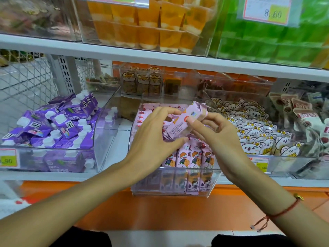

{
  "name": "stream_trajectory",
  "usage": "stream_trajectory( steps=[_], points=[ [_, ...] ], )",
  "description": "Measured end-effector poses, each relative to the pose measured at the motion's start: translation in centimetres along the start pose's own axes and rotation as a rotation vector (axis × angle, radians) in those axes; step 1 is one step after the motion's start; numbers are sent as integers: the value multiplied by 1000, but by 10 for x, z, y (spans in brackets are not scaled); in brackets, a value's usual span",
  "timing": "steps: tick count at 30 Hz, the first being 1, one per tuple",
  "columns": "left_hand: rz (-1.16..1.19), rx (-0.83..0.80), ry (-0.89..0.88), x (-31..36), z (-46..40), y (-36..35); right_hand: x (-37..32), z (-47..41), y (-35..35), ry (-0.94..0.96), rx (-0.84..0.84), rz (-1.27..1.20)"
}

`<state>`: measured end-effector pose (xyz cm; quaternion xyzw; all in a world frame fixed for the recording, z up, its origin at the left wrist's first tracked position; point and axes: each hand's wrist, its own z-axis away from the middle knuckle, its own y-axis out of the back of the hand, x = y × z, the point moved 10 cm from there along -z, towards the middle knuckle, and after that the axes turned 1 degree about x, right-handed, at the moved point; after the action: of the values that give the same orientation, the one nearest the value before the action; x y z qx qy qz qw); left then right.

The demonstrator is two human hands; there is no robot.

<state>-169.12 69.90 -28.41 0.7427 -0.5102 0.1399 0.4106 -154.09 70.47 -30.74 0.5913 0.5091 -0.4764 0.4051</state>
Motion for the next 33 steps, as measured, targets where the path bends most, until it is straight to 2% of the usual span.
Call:
stream_trajectory(
  steps=[4,7,10,12,15,19,23,28,33],
  points=[
    [154,-27,91,-5,0,-4,-7,4,-6,50,-55,74],
    [425,-111,337,-21,1,-15,-8,1,-3,22,-58,75],
    [682,-291,597,-27,13,-37,-1,0,-2,-49,-70,64],
    [767,-335,673,-26,19,-42,0,1,-3,-74,-69,61],
    [817,-316,747,-29,21,-44,-1,2,-6,-80,-77,61],
    [785,-313,733,-29,19,-41,-2,2,-6,-76,-81,47],
    [690,-292,619,-31,12,-30,-1,1,-5,-59,-91,28],
    [567,-157,417,-25,-1,-9,-21,7,-14,160,-212,137],
    [503,-112,262,-15,-7,-2,-28,9,-15,215,-229,85]
  ],
)
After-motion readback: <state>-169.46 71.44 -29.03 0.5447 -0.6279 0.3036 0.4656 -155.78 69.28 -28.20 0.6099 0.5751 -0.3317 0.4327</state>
